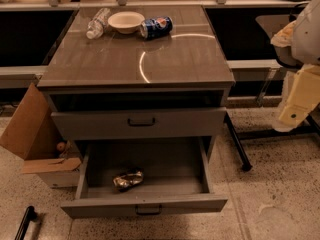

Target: Pick orange can from middle drawer and place on counter

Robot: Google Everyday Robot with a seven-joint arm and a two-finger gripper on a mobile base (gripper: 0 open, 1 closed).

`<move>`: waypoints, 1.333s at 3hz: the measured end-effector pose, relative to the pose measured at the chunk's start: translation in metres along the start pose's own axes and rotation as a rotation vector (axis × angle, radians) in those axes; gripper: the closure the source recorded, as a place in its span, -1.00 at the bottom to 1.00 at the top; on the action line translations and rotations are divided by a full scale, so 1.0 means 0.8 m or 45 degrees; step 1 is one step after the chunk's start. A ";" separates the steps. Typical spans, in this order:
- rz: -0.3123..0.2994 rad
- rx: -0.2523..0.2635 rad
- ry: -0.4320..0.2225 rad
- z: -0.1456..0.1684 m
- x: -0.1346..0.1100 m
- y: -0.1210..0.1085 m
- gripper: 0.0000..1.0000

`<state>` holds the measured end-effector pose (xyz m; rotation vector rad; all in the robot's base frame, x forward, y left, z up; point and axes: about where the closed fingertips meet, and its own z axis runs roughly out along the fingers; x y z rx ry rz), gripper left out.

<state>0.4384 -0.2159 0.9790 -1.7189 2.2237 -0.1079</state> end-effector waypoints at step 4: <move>-0.144 -0.332 -0.307 0.154 -0.051 0.126 -1.00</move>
Offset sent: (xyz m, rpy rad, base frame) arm -0.0303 0.0499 -0.0919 0.2082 0.0633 0.1566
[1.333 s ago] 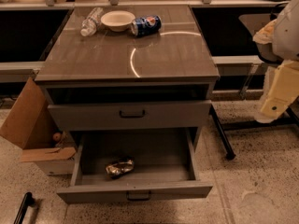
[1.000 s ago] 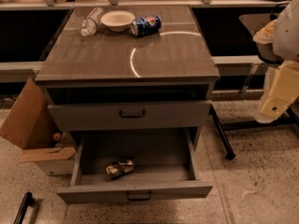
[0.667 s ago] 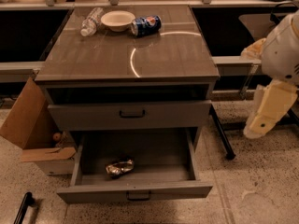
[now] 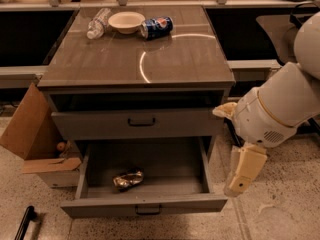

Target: Pick orange can from middle drawer and place on counter

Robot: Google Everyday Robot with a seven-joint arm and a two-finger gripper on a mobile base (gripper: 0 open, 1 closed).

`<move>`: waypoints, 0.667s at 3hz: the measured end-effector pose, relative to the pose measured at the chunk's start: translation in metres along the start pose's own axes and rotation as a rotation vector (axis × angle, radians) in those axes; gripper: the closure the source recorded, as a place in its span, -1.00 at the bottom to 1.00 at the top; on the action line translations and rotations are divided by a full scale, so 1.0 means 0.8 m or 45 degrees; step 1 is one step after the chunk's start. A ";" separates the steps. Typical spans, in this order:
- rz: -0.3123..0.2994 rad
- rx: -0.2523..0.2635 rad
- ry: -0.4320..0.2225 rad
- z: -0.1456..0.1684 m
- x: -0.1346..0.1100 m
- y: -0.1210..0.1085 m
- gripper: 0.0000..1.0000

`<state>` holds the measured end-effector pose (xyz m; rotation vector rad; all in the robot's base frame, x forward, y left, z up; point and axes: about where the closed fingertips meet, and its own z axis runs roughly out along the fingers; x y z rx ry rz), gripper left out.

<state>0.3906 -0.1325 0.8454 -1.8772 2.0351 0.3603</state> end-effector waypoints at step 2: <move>-0.064 -0.103 0.014 0.078 -0.004 0.003 -1.00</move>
Offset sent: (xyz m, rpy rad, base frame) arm 0.0083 0.0630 -0.1267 -0.0186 0.1274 0.1775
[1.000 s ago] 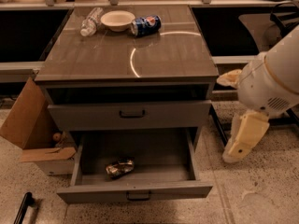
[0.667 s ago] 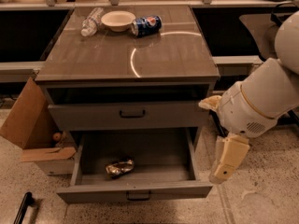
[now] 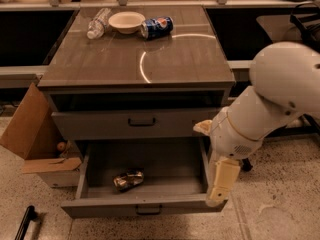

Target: Pick orange can from middle drawer and place on counter

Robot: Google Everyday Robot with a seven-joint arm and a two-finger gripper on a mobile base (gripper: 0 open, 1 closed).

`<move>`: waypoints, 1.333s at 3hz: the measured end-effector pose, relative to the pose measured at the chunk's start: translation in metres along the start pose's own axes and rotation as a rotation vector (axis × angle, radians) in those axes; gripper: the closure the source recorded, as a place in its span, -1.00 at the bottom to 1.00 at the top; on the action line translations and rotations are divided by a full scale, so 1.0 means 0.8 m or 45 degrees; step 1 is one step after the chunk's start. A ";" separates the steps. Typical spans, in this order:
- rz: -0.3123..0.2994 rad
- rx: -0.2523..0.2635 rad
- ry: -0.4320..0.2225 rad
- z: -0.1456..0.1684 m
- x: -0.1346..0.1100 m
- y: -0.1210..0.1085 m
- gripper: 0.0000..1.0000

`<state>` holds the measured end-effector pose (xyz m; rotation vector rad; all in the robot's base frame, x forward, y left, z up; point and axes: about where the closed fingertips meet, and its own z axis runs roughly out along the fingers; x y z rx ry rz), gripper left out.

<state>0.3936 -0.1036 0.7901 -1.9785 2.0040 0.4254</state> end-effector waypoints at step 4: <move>-0.025 -0.053 -0.056 0.228 -0.015 -0.034 -1.00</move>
Offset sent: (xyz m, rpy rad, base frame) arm 0.0230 0.0942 -0.1866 0.0030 0.0404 0.0659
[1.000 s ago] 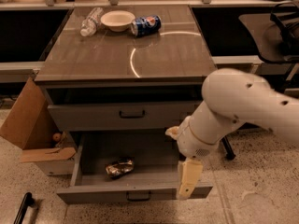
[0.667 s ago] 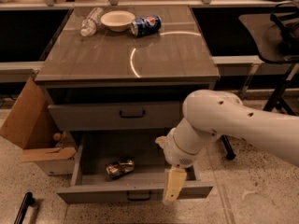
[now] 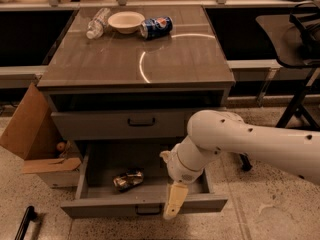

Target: Pick orange can from middle drawer and place on counter

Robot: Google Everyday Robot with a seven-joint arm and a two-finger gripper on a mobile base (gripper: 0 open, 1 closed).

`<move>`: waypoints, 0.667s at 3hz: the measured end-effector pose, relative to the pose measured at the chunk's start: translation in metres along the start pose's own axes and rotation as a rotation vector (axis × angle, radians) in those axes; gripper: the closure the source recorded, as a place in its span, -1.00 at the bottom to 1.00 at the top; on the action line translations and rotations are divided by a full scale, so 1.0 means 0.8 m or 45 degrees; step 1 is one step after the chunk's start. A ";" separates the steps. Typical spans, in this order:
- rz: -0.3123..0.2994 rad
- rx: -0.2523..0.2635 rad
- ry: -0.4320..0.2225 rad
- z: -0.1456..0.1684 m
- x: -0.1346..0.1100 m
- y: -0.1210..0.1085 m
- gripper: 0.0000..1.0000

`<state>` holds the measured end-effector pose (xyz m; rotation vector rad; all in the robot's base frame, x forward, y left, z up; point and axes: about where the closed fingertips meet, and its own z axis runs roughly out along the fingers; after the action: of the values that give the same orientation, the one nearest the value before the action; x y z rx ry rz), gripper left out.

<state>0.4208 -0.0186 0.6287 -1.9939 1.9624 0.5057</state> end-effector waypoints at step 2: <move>0.110 0.101 -0.077 0.055 0.029 -0.047 -1.00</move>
Offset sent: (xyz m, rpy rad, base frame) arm 0.0665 -0.0005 -0.0920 0.1122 -0.0470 -0.1920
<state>0.4570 -0.0186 0.5781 -1.8320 2.0063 0.4941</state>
